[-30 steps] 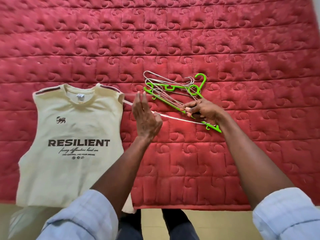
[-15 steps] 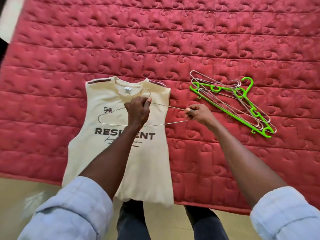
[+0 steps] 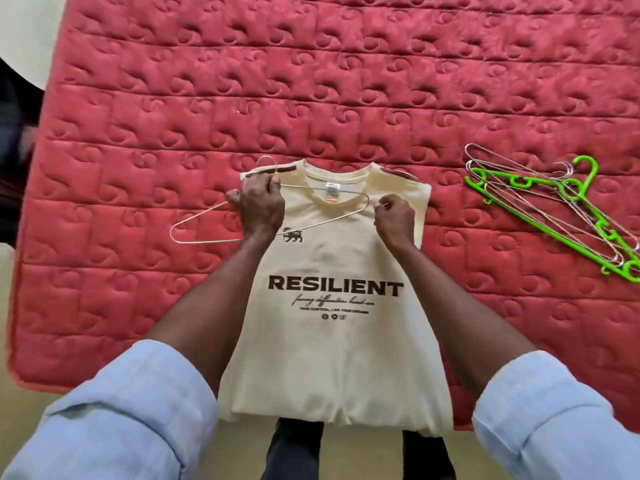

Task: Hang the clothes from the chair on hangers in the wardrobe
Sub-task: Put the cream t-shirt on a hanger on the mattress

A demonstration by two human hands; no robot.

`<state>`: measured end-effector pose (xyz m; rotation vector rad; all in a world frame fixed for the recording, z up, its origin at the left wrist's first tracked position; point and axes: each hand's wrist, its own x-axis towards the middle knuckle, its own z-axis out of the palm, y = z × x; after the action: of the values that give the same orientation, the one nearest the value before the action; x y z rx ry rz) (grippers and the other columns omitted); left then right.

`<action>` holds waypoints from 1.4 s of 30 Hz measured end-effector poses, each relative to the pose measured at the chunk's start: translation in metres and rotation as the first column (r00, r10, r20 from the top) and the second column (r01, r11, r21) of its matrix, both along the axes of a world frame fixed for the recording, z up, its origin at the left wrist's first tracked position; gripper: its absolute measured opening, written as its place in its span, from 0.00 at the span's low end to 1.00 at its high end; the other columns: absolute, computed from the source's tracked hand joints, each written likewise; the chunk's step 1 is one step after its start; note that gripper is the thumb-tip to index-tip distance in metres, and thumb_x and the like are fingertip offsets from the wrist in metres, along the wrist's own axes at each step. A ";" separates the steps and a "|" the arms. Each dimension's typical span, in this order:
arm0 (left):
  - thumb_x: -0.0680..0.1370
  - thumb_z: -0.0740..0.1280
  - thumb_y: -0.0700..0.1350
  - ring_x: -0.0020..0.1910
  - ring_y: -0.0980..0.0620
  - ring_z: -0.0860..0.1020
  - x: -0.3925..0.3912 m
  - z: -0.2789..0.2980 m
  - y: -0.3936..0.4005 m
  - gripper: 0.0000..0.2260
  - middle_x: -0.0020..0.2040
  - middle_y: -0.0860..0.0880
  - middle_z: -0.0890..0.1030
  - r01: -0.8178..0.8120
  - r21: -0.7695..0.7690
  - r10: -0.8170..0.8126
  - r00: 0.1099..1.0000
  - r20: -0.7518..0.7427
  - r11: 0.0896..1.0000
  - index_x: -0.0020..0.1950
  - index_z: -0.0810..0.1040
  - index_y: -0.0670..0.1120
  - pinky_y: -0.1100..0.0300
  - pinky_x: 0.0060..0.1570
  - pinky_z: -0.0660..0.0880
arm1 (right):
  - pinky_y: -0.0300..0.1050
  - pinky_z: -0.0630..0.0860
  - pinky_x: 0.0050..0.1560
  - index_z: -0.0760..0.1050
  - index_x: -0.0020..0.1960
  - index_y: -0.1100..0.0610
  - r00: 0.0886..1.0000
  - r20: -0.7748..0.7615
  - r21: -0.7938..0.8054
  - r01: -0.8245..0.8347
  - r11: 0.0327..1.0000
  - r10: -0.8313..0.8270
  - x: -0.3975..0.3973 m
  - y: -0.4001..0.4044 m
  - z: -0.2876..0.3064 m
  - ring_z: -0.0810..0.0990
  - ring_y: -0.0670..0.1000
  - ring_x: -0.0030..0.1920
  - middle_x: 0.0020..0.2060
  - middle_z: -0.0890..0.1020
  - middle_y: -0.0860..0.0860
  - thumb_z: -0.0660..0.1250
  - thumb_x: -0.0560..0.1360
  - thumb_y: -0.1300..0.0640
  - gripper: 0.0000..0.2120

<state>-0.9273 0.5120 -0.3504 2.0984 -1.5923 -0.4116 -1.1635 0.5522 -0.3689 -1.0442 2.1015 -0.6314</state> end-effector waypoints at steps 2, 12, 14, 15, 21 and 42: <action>0.80 0.59 0.50 0.53 0.43 0.76 0.011 -0.008 -0.015 0.13 0.48 0.43 0.81 -0.027 0.009 0.027 1.000 0.005 1.000 0.46 0.80 0.45 0.50 0.56 0.57 | 0.50 0.73 0.44 0.79 0.48 0.62 0.991 -0.137 0.016 0.014 1.000 -0.012 0.010 -0.014 0.001 0.80 0.63 0.48 0.47 0.83 0.61 0.60 0.76 0.60 0.09; 0.82 0.58 0.50 0.55 0.44 0.74 0.006 -0.034 -0.056 0.14 0.50 0.44 0.81 0.023 0.056 -0.023 1.000 0.003 0.998 0.48 0.80 0.45 0.52 0.55 0.55 | 0.53 0.74 0.48 0.63 0.70 0.65 0.877 -0.462 0.158 -0.065 0.985 0.132 0.033 -0.062 -0.007 0.79 0.64 0.55 0.57 0.77 0.63 0.58 0.79 0.55 0.23; 0.82 0.59 0.49 0.56 0.44 0.75 0.001 -0.036 -0.060 0.14 0.51 0.44 0.81 0.041 0.069 -0.041 0.999 -0.003 0.997 0.50 0.80 0.44 0.53 0.55 0.54 | 0.52 0.74 0.45 0.62 0.71 0.66 0.856 -0.489 0.168 -0.097 0.981 0.169 0.033 -0.062 -0.011 0.80 0.64 0.52 0.55 0.78 0.64 0.56 0.78 0.60 0.22; 0.82 0.59 0.49 0.56 0.44 0.75 -0.002 -0.037 -0.063 0.14 0.51 0.44 0.81 0.049 0.074 -0.048 0.999 -0.014 0.996 0.49 0.80 0.44 0.53 0.55 0.54 | 0.52 0.73 0.44 0.63 0.69 0.67 0.846 -0.500 0.170 -0.115 0.979 0.186 0.032 -0.063 -0.012 0.80 0.64 0.51 0.53 0.78 0.64 0.55 0.78 0.61 0.21; 0.82 0.59 0.50 0.53 0.43 0.75 -0.033 -0.040 -0.080 0.14 0.47 0.43 0.80 0.141 0.121 -0.131 0.988 -0.087 0.983 0.45 0.79 0.43 0.50 0.58 0.57 | 0.48 0.64 0.40 0.71 0.60 0.64 0.887 -0.459 0.076 -0.021 0.997 0.054 0.029 -0.069 -0.001 0.80 0.65 0.50 0.50 0.81 0.64 0.56 0.79 0.60 0.13; 0.80 0.62 0.50 0.45 0.42 0.77 -0.159 -0.041 -0.080 0.16 0.38 0.44 0.81 0.320 0.194 -0.266 0.929 -0.259 0.927 0.33 0.72 0.49 0.51 0.48 0.58 | 0.52 0.71 0.51 0.78 0.48 0.59 0.940 -0.312 -0.192 -0.201 0.961 0.134 -0.017 -0.066 -0.007 0.76 0.57 0.49 0.47 0.79 0.56 0.61 0.70 0.59 0.11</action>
<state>-1.0864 0.4322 -0.3909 1.8864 -1.7938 -0.9516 -1.1808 0.4860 -0.3763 -1.5097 2.1969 -0.6677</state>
